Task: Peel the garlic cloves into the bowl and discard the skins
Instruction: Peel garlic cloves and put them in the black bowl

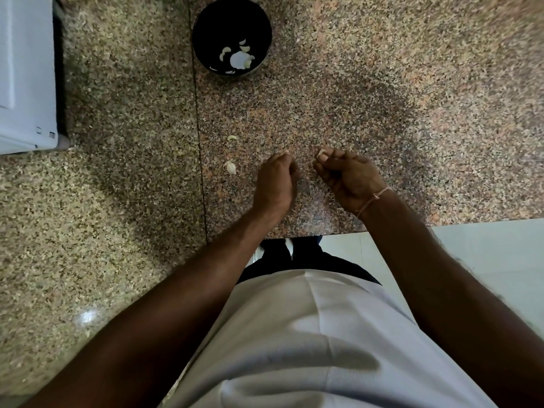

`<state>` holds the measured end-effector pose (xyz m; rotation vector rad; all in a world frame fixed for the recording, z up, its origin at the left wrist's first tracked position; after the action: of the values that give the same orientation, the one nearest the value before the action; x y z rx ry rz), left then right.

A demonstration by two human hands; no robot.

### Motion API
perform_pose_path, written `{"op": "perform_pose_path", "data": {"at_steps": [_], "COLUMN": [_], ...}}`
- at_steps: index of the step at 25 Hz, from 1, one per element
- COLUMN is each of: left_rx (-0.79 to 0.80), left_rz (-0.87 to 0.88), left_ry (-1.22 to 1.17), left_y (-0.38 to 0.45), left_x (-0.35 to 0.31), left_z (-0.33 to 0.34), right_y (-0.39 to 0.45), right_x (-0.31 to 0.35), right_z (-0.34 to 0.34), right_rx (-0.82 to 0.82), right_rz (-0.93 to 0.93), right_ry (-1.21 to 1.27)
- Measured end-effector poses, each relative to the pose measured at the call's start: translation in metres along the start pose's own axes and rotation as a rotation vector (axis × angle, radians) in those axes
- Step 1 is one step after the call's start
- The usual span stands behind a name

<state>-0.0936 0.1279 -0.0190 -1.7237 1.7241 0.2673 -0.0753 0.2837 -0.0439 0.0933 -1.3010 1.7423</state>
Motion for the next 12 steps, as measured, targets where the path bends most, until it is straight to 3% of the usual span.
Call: {"op": "perform_pose_path", "data": {"at_steps": [8,12], "left_rx": [-0.133,-0.087], "left_rz": [-0.074,-0.015], "left_ry": [0.063,0.120], "left_y": [0.0018,0.0047], "left_x": [-0.0074,-0.0089], "left_z": [-0.0006,0.0036], "right_y": [0.0012,0.0000], "right_x": [0.0006,0.0024], "right_z": [-0.0016,-0.0026], "right_rx": [0.013,0.018], "right_rz": [0.014,0.003], "right_ry": [-0.028,-0.033]}}
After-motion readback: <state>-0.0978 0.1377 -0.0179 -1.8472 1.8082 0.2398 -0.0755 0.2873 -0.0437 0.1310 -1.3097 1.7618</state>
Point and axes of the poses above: each hand's wrist, its own y-axis towards the middle knuckle, its own z-axis out of the palm, x = y × z, the point moved 8 cm from there along y, towards the middle knuckle, and after that the axes turned 3 degrees about x, right-handed, at the moved point
